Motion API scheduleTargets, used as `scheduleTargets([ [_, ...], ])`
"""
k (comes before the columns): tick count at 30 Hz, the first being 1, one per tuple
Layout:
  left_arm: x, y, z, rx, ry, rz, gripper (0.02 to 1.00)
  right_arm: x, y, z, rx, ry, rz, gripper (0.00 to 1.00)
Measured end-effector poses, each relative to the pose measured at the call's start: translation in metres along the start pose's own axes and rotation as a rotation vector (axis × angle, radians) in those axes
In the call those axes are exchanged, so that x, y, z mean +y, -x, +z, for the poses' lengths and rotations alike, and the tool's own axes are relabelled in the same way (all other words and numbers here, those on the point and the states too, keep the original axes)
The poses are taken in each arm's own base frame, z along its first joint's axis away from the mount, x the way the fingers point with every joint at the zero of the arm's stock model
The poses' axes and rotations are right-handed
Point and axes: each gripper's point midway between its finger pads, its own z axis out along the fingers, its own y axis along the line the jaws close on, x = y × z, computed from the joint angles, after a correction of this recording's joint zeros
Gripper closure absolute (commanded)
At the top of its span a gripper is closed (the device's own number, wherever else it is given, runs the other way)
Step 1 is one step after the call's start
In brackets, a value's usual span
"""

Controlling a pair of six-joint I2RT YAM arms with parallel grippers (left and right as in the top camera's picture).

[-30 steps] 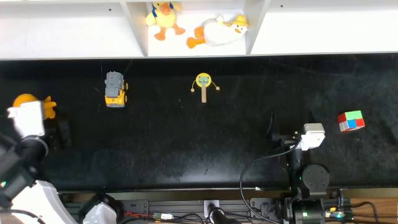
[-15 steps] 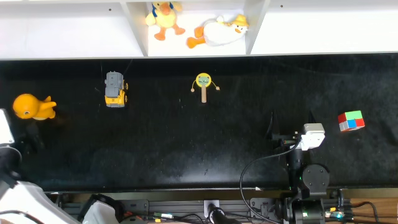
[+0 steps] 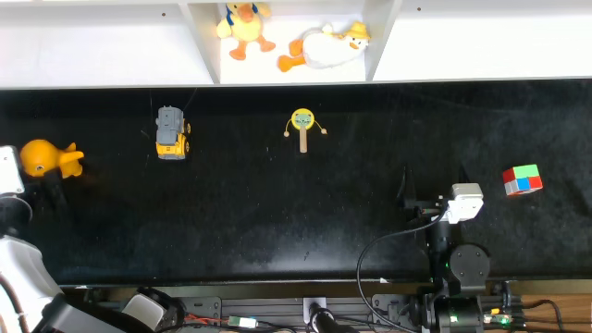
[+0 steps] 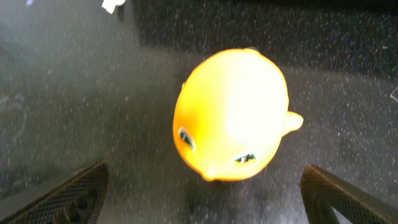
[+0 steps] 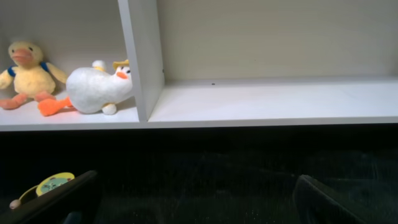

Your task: Store Toys

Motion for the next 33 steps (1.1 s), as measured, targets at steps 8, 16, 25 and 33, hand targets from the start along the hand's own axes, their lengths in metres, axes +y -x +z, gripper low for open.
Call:
scheduleTargets([
  [8,-0.001,0.003,0.015,-0.014,-0.012,0.021,0.020,0.000,0.000,0.000,0.000,0.000,0.000,0.007],
  [16,-0.001,0.002,0.028,-0.016,-0.025,0.027,0.020,0.000,0.000,0.000,0.000,0.000,0.000,0.005],
  [25,-0.010,0.012,0.034,-0.048,-0.047,0.056,0.614,0.000,0.000,0.000,0.000,0.000,0.000,0.005],
  [33,-0.013,0.013,0.034,-0.051,-0.059,0.015,0.886,0.000,0.000,0.000,0.000,0.000,0.000,0.005],
])
